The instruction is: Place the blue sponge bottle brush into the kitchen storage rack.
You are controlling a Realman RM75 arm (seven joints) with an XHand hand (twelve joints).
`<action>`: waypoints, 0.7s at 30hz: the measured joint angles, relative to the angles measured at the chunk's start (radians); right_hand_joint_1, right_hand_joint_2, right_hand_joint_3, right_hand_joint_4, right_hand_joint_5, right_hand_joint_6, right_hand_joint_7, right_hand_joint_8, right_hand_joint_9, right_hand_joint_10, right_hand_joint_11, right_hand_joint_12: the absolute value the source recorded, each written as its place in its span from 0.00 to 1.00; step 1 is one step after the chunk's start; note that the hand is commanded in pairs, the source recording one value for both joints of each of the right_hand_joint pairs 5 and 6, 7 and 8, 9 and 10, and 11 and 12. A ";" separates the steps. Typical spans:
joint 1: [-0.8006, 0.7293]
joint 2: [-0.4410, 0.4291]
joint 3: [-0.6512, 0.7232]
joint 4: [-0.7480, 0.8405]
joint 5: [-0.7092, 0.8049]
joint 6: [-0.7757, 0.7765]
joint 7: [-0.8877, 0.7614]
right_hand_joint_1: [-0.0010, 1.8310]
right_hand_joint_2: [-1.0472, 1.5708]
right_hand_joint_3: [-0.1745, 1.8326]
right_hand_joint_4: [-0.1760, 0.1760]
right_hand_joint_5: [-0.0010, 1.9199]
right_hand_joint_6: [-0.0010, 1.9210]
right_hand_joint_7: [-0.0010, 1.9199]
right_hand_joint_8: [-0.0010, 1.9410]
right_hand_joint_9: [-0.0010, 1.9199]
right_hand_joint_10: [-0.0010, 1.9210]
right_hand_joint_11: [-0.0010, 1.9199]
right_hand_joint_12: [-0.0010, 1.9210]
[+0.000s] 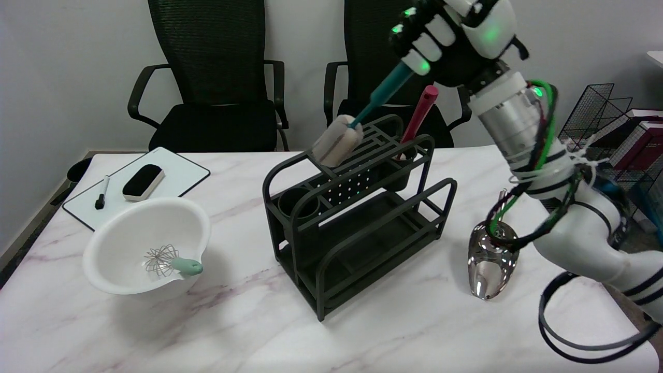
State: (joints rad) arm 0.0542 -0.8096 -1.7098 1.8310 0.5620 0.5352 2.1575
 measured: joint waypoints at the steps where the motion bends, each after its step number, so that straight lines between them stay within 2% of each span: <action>1: 0.023 0.000 -0.018 0.002 0.001 -0.017 0.001 0.51 1.00 0.52 0.50 1.00 1.00 1.00 0.99 1.00 1.00 1.00 1.00; 11: 0.210 -0.036 -0.187 -0.002 0.012 -0.158 0.011 0.52 1.00 0.44 0.50 1.00 1.00 1.00 0.99 1.00 1.00 1.00 1.00; 21: 0.330 -0.069 -0.306 -0.056 -0.010 -0.222 0.012 0.54 1.00 0.35 0.50 1.00 1.00 1.00 0.99 1.00 1.00 1.00 1.00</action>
State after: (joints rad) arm 0.3847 -0.8782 -2.0157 1.7755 0.5525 0.3128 2.1693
